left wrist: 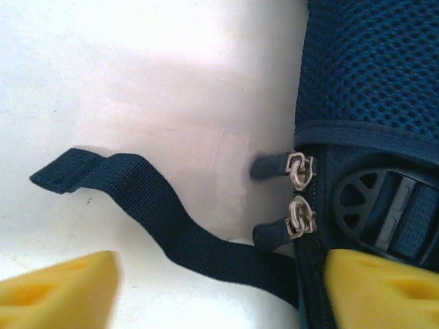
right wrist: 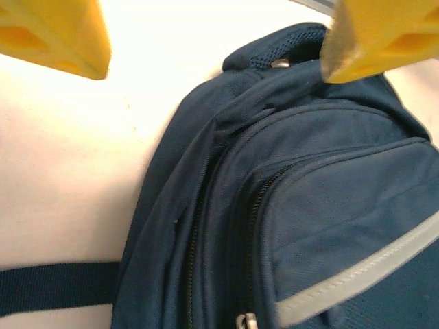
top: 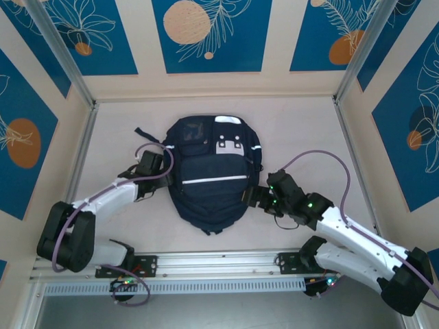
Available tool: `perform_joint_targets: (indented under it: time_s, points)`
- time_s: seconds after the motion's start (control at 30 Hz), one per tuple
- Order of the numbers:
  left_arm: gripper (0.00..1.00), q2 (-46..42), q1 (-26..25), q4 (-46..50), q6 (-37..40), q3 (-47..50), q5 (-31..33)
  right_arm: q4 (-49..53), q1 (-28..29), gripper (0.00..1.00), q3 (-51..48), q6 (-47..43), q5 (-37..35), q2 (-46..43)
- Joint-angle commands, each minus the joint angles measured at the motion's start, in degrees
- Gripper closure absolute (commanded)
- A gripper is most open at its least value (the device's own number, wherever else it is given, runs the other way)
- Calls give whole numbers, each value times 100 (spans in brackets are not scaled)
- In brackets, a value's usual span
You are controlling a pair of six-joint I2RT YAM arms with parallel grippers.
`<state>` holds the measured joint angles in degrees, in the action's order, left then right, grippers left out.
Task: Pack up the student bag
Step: Reset both arms
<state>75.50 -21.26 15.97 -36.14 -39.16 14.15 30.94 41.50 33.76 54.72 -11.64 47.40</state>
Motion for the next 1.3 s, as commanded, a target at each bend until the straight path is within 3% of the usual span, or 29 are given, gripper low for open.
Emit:
perform_joint_targets:
  time_s: [0.0, 0.07, 0.13, 0.23, 0.33, 0.4, 0.5, 0.57, 0.67, 0.7, 0.77, 0.87, 1.03, 1.1, 1.2, 1.27]
  points:
    - [0, -762, 42, -258, 256, 2, -437, 139, -28, 1, 224, -916, -212, -370]
    - [0, -1349, 34, -743, 524, 206, -990, 198, -36, 1, 301, -1058, -417, -487]
    - [0, -1802, 26, -808, 698, 173, -1125, 250, -43, 1, 389, -1194, -790, -553]
    - [0, -2240, 16, -246, 705, -174, -283, -284, -113, 1, 260, -1776, -1119, -738]
    - [0, -2533, 22, -77, 1336, -289, 663, -1860, -201, 1, -266, -2943, -927, -1092]
    - [0, -2561, 33, -875, 2134, 82, 1124, -2832, -212, 1, -557, -3794, -819, -1242]
    - [0, -2323, 34, -2422, 3482, 754, 475, -3801, -284, 1, -777, -4484, -858, -1132]
    - [0, -2191, 41, -2996, 3854, 1040, 608, -4239, -351, 1, -819, -4777, -735, -976]
    - [0, -1857, 147, -3532, 3517, 1322, 1230, -4778, -507, 1, -831, -5185, -717, -644]
    - [0, -1683, 195, -3539, 3451, 1281, 1105, -4996, -587, 1, -804, -5196, -844, -574]
    - [0, -1303, 209, -3623, 3871, 1132, 904, -5535, -717, 1, -692, -5526, -621, -480]
    - [0, -769, 368, -4009, 3982, 1149, 1406, -5489, -858, 1, -97, -6181, -420, -120]
    - [0, -73, 973, -4731, 3607, 1639, 921, -5373, -1462, 1, 190, -6200, -327, 586]
    - [0, -123, 1082, -4691, 3841, 1646, 276, -5510, -1716, 1, -34, -6105, -399, 743]
    - [0, 23, 1185, -5624, 3678, 1901, 191, -5810, -2132, 1, -483, -5617, -568, 872]
    - [0, 130, 1242, -5678, 3774, 1846, 132, -6165, -2300, 1, -775, -5519, -504, 919]
